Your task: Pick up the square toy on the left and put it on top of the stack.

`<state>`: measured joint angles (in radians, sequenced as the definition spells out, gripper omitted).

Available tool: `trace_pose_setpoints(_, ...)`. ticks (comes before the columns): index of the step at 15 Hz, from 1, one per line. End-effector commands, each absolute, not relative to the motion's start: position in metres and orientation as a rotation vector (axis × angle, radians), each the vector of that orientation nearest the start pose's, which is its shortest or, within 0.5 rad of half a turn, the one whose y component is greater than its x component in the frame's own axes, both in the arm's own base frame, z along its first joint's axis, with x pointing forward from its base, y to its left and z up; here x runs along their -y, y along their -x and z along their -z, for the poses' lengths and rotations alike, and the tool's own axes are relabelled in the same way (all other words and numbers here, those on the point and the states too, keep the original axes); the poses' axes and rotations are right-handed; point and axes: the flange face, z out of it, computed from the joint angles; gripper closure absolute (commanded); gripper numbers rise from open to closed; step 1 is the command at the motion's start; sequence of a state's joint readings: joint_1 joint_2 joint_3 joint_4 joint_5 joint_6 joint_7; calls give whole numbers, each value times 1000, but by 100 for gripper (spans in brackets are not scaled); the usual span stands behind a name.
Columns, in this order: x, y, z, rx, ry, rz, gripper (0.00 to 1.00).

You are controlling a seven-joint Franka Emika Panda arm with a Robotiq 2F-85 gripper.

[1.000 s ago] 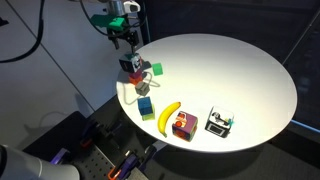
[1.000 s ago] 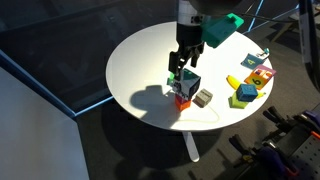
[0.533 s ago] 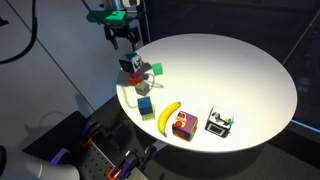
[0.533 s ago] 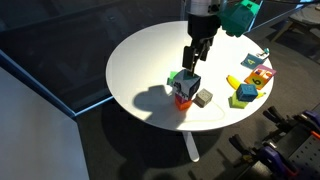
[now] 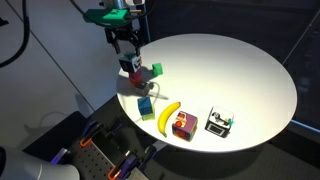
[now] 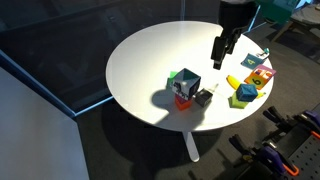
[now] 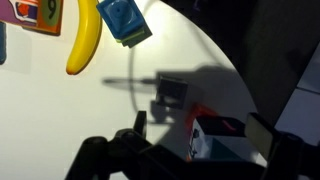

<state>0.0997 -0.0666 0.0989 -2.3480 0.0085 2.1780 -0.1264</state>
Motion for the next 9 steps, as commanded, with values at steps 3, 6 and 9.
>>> trace_pose_setpoints(3, -74, -434, -368, 448, 3074, -178, 0)
trace_pose_setpoints(6, -74, -421, -373, 405, 3068, -112, 0)
trace_pose_setpoints(9, -71, -412, -384, 357, 3078, -27, 0)
